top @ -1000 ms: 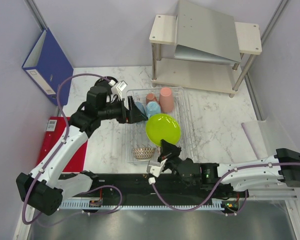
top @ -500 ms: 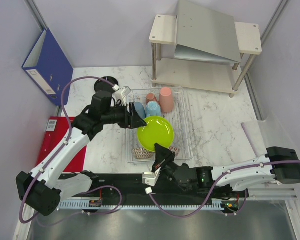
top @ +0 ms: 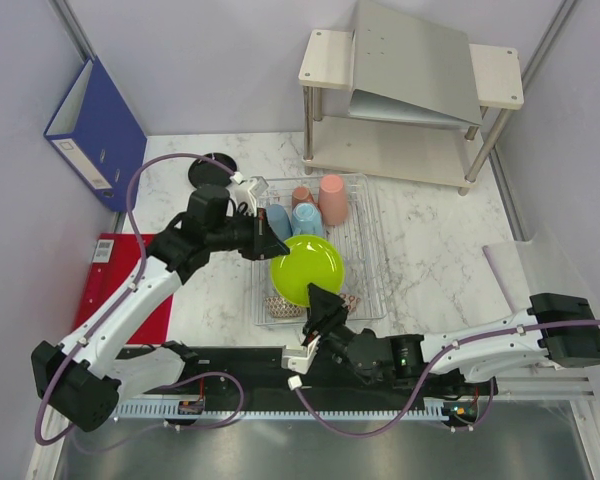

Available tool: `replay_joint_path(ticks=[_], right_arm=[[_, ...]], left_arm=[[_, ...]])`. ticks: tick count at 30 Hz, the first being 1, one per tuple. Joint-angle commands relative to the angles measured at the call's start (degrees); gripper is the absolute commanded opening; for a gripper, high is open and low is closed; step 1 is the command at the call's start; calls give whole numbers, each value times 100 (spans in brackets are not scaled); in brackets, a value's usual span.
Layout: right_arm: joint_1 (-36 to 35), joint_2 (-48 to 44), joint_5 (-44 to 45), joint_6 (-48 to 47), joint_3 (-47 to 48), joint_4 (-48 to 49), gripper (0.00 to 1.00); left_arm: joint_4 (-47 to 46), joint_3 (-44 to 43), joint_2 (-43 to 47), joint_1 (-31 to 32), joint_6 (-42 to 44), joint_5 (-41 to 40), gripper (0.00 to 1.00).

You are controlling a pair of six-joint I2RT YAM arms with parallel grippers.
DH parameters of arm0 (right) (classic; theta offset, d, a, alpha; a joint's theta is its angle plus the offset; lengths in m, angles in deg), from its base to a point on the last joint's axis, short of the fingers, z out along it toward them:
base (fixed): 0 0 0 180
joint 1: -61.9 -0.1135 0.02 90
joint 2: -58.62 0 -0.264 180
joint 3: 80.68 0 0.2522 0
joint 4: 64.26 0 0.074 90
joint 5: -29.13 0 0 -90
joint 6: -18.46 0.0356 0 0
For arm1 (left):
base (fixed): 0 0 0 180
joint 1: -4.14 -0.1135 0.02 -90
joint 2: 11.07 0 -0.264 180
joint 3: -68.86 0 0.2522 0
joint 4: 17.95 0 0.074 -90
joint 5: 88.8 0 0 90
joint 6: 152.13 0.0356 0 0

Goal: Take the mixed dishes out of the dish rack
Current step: Place the plate at the center of the board.

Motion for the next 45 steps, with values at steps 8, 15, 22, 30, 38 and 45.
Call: replay_joint_path(ticks=[8, 15, 22, 30, 38, 45], right_arm=[[-86, -432, 1450, 2236, 1021, 134, 98], [441, -1662, 1934, 5315, 1849, -1380, 98], [706, -2534, 2488, 6162, 1674, -1731, 98], [714, -2692, 2084, 6743, 1375, -2004, 98], [706, -2727, 1855, 7025, 1137, -2119, 98], [714, -2833, 1829, 6981, 935, -2154, 98]], left_arm=[[-306, -56, 361, -23, -130, -589, 2], [-457, -328, 721, -663, -779, -1651, 2], [-218, -92, 291, -2376, -1483, -2514, 2], [-1053, 225, -454, -3722, -2151, -2867, 2], [-1660, 23, -1738, -4453, -2390, -2734, 2], [-1485, -548, -3101, -4611, -1757, -2945, 2]])
